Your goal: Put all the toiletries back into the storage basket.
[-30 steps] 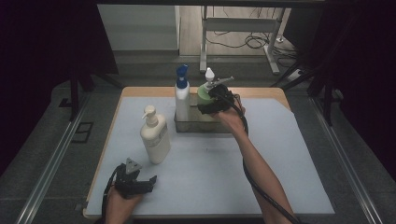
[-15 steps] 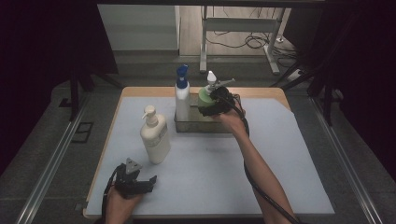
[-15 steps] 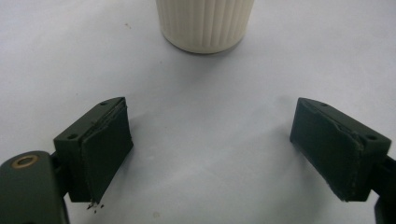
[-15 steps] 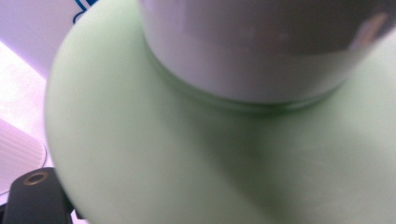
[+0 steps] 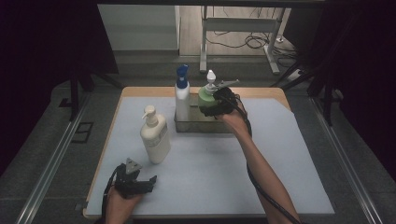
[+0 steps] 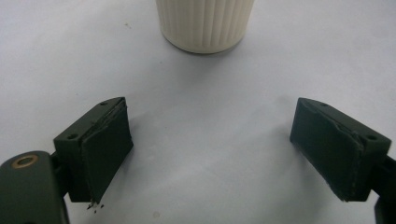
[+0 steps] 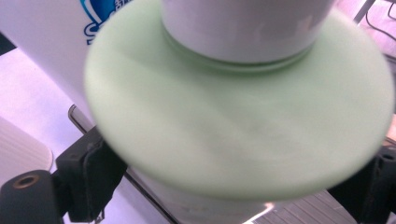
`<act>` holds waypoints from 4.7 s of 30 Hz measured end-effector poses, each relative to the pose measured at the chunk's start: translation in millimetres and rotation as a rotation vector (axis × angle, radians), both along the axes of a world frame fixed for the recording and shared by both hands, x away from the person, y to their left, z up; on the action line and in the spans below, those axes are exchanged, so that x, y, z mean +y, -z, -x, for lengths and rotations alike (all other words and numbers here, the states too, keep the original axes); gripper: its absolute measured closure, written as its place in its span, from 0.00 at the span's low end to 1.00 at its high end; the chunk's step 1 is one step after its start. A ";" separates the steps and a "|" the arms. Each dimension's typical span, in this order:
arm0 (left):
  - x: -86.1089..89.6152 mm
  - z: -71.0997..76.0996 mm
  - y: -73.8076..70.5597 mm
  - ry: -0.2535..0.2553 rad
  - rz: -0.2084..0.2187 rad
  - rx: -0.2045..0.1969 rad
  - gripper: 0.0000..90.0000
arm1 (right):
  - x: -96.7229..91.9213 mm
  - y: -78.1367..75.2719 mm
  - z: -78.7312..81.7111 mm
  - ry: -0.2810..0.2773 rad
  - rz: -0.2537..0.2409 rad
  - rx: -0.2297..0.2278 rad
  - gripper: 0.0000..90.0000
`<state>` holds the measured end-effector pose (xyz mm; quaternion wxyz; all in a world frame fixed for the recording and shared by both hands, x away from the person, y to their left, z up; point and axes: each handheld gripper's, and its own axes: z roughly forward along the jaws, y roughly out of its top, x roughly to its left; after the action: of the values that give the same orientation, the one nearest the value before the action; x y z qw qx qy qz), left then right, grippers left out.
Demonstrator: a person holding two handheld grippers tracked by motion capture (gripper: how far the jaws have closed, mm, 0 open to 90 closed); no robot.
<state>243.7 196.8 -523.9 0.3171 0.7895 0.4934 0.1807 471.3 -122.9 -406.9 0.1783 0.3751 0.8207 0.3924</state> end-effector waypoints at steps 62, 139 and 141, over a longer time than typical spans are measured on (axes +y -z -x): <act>-0.1 0.1 -0.1 -0.001 0.001 0.001 0.13 | -60.9 2.1 36.3 0.049 -0.027 0.049 0.58; 0.0 0.0 -0.2 0.000 0.000 0.002 0.13 | -23.7 54.5 -5.4 0.135 -0.019 0.141 0.93; -0.1 0.0 0.0 -0.001 0.001 0.000 0.13 | -21.1 54.8 -4.8 0.128 -0.017 0.142 0.93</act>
<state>243.7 196.7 -523.9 0.3175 0.7891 0.4940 0.1804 476.1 -144.0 -461.7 0.1413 0.4550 0.8024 0.3594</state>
